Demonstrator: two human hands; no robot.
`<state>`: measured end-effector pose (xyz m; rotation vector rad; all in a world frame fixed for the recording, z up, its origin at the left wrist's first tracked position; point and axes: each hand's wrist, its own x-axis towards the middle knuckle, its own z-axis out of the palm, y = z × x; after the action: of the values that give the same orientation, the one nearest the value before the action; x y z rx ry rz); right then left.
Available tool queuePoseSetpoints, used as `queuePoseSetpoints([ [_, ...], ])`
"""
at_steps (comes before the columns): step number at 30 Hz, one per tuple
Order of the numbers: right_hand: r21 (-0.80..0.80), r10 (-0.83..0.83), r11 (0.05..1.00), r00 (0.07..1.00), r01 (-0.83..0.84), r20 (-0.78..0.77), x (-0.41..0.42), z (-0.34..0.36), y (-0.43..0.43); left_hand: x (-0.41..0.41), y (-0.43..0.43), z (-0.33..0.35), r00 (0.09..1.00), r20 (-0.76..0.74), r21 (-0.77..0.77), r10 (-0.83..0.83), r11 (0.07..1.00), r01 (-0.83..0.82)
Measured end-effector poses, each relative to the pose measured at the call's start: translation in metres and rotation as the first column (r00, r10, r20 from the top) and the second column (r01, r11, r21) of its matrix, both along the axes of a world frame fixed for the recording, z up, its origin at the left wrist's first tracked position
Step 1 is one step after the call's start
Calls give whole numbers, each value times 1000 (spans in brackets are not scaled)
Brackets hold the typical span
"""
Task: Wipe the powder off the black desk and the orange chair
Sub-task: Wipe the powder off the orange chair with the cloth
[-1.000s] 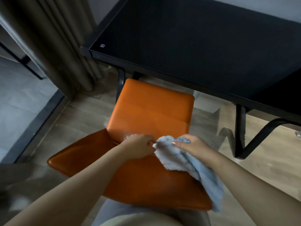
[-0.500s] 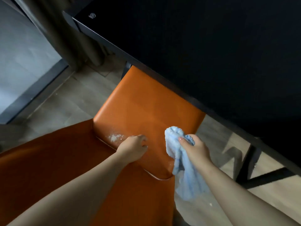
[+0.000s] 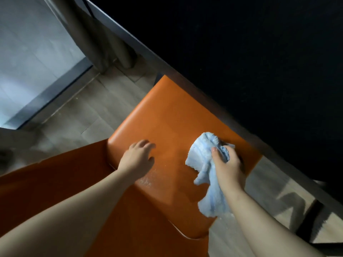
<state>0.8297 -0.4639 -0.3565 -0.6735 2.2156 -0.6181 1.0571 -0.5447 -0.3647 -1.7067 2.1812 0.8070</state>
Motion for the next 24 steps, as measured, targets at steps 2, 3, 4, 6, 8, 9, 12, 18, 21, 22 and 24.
queuePoseSetpoints([
  [2, 29, -4, 1000, 1000, 5, -30, 9, -9, -9, 9, -26, -11, 999, -12, -96, 50, 994, -51],
  [3, 38, -10, 999, 999, 12, -50, 14, -13, -12, 14, -40, -16, 995, -28, -141, 98, 985, -101],
  [4, 38, -22, 999, 997, 25, -71, 20, -17, -13, 19, -52, -22, 988, -48, -172, 150, 973, -156],
  [6, 26, -74, 997, 991, 77, -111, 34, -25, -10, 33, -72, -36, 968, -81, -180, 239, 951, -250],
  [8, 32, -135, 989, 976, 142, -173, 52, -33, -3, 50, -84, -48, 951, -69, -119, 302, 944, -308],
  [9, 34, -160, 985, 967, 170, -200, 62, -35, 1, 58, -85, -53, 946, -54, -75, 320, 943, -324],
  [12, -51, -221, 975, 965, 216, -142, 94, -39, 11, 80, -80, -65, 935, -27, 62, 354, 934, -352],
  [18, 0, -297, 952, 919, 307, -261, 128, -26, 44, 97, -62, -72, 980, 113, 48, 165, 984, -171],
  [21, 397, -404, 746, 838, 534, -367, 127, -19, 90, 103, -65, -69, 965, 240, 38, 109, 992, -122],
  [22, 551, -394, 654, 855, 519, -337, 129, -17, 105, 105, -65, -68, 958, 275, 55, 87, 993, -106],
  [24, 764, -247, 547, 938, 342, -244, 141, -15, 128, 106, -60, -65, 934, 358, 66, 9, 997, -35],
])
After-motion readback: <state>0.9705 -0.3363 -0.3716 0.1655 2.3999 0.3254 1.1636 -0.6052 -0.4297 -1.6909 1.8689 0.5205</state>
